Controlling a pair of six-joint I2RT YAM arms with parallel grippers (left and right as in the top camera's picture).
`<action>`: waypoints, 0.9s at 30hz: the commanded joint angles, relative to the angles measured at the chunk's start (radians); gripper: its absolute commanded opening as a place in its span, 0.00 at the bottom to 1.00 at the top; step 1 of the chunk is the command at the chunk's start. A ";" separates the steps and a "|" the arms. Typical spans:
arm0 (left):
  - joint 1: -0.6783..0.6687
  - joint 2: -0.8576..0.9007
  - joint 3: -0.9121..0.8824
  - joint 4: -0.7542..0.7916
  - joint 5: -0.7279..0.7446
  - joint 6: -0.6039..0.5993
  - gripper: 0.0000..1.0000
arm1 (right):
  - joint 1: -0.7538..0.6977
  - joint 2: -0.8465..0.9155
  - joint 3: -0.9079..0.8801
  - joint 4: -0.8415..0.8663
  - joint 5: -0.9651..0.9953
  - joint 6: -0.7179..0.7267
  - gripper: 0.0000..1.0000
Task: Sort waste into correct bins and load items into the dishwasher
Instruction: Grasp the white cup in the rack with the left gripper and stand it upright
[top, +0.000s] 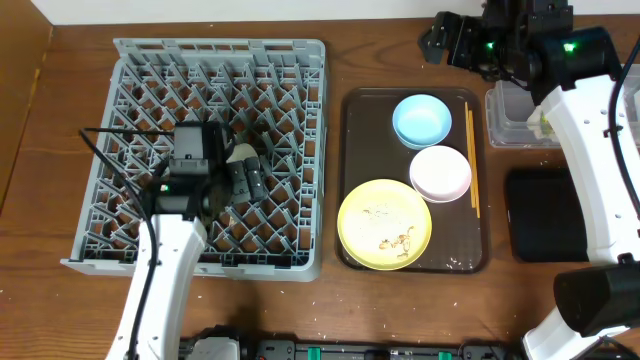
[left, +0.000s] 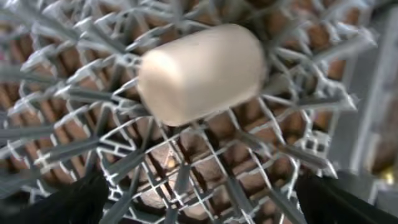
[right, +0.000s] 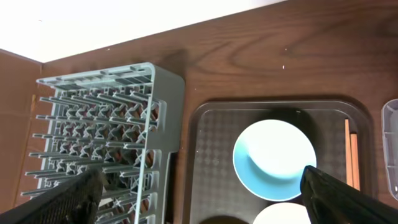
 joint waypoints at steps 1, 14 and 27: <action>0.099 -0.035 0.040 0.013 -0.060 -0.194 0.98 | -0.008 0.000 0.005 -0.001 0.003 -0.001 0.99; 0.299 -0.029 0.039 0.028 -0.003 -0.255 0.12 | -0.008 0.000 0.005 -0.002 0.003 -0.001 0.99; 0.298 0.201 0.039 0.162 0.351 -0.149 0.08 | -0.008 0.000 0.005 -0.002 0.003 -0.001 0.99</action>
